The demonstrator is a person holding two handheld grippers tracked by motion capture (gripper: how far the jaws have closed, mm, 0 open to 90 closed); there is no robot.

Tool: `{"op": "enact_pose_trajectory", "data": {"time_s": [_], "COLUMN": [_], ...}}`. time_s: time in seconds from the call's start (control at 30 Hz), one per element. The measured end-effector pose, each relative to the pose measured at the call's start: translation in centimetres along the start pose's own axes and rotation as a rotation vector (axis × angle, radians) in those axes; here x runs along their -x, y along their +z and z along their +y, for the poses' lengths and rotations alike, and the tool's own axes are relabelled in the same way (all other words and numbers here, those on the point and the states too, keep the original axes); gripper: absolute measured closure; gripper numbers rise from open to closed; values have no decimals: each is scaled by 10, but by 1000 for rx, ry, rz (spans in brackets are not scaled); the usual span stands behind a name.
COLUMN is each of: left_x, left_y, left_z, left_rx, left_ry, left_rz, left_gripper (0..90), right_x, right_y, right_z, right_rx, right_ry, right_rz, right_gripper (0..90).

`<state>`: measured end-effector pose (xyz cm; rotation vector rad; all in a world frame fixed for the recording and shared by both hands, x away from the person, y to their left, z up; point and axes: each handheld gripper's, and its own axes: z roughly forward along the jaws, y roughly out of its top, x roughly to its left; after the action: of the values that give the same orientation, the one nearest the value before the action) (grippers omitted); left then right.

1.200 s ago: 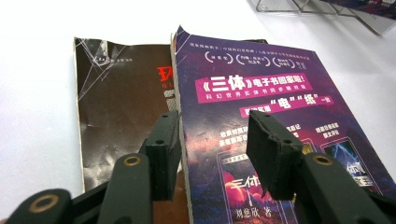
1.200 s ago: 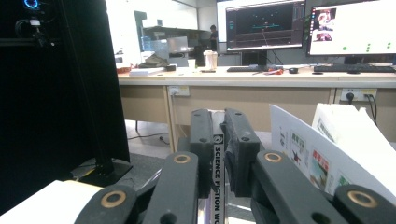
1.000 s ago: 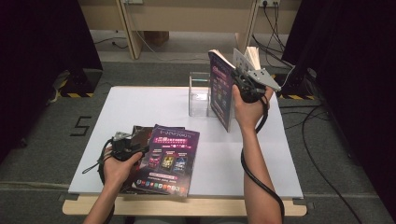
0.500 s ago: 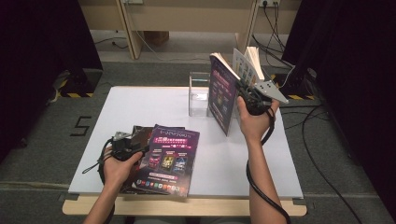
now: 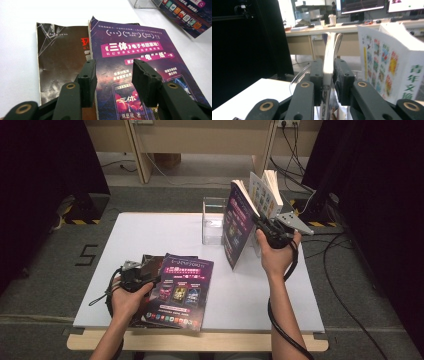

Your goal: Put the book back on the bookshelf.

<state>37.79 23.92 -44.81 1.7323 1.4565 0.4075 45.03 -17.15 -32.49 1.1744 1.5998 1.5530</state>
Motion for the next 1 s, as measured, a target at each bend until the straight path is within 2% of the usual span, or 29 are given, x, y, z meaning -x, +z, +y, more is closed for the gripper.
{"op": "enact_pose_trajectory", "data": {"time_s": [0.1, 0.17, 0.23, 0.3, 0.5, 0.73, 1.0], "left_x": [0, 0, -1, -1, -1, 0, -1], "left_y": [0, 0, -1, -1, 0, 1, 2], "left_z": [0, 0, 0, 0, 0, 0, -1], "left_rx": [1, 0, 1, 1, -2, -2, -5], "left_ry": [-1, -2, -3, -4, -3, -3, -4], "left_rz": [-1, -1, -2, -1, 0, -3, -2], "left_gripper": [538, 538, 538, 538, 537, 535, 534], "right_x": [-2, -4, -7, -9, -15, -16, -17], "right_y": [4, 8, 9, 11, 13, 17, 18], "right_z": [-1, -2, -2, -2, -4, -1, -1], "right_rx": [-44, -57, -64, -74, -97, -142, -151], "right_ry": [30, 29, 19, 27, 2, 27, 6], "right_rz": [11, 13, -11, -9, -38, -75, -123], "right_gripper": [758, 750, 749, 748, 748, 730, 785]}}
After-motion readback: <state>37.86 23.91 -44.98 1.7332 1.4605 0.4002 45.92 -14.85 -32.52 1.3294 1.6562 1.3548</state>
